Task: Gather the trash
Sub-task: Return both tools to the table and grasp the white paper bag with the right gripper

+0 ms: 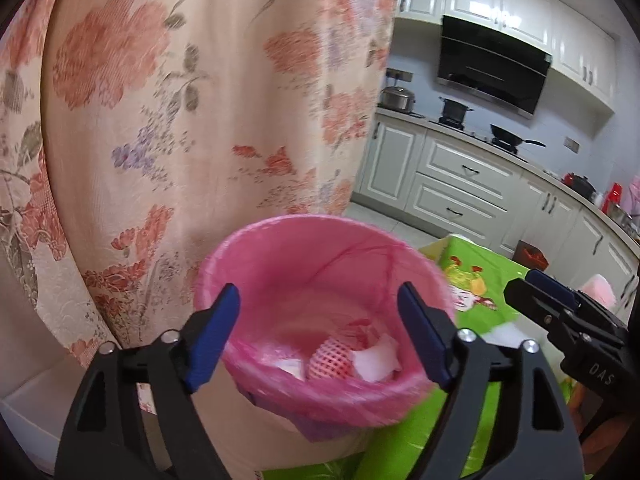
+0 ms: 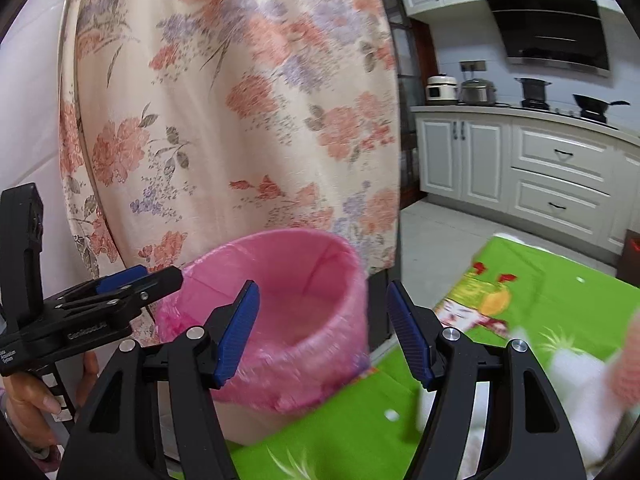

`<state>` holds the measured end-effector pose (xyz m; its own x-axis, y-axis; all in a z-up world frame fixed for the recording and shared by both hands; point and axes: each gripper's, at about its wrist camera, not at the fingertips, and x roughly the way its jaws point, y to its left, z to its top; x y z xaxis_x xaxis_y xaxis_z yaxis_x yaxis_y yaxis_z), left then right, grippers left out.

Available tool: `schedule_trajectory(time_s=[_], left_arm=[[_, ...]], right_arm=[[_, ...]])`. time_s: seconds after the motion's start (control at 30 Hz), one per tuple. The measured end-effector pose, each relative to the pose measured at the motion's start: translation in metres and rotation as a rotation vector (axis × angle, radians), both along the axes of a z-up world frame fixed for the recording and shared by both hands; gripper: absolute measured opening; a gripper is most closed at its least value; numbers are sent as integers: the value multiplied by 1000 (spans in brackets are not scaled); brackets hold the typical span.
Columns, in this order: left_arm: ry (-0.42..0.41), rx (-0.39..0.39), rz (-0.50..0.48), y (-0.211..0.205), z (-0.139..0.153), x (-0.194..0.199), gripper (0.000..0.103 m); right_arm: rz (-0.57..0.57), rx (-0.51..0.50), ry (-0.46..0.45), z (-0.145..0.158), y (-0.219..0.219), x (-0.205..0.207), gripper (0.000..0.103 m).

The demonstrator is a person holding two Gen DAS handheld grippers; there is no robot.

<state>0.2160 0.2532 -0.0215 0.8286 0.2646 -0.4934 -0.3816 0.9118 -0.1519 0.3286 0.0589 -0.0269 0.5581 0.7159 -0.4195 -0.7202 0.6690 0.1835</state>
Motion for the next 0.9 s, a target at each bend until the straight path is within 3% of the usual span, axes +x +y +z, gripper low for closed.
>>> schedule_trajectory(time_s=[0.23, 0.47, 0.73, 0.9], left_arm=[[-52, 22, -74, -57, 2, -11, 98], [-7, 28, -184, -123, -20, -11, 98], [18, -8, -308, -195, -37, -3, 98], [37, 26, -386, -238, -48, 8, 98]], right_arm=[[-88, -6, -19, 2, -61, -25, 64], [-207, -58, -50, -7, -134, -58, 66], [-400, -86, 3, -37, -220, -74, 66], [-497, -90, 28, -52, -259, -74, 66]])
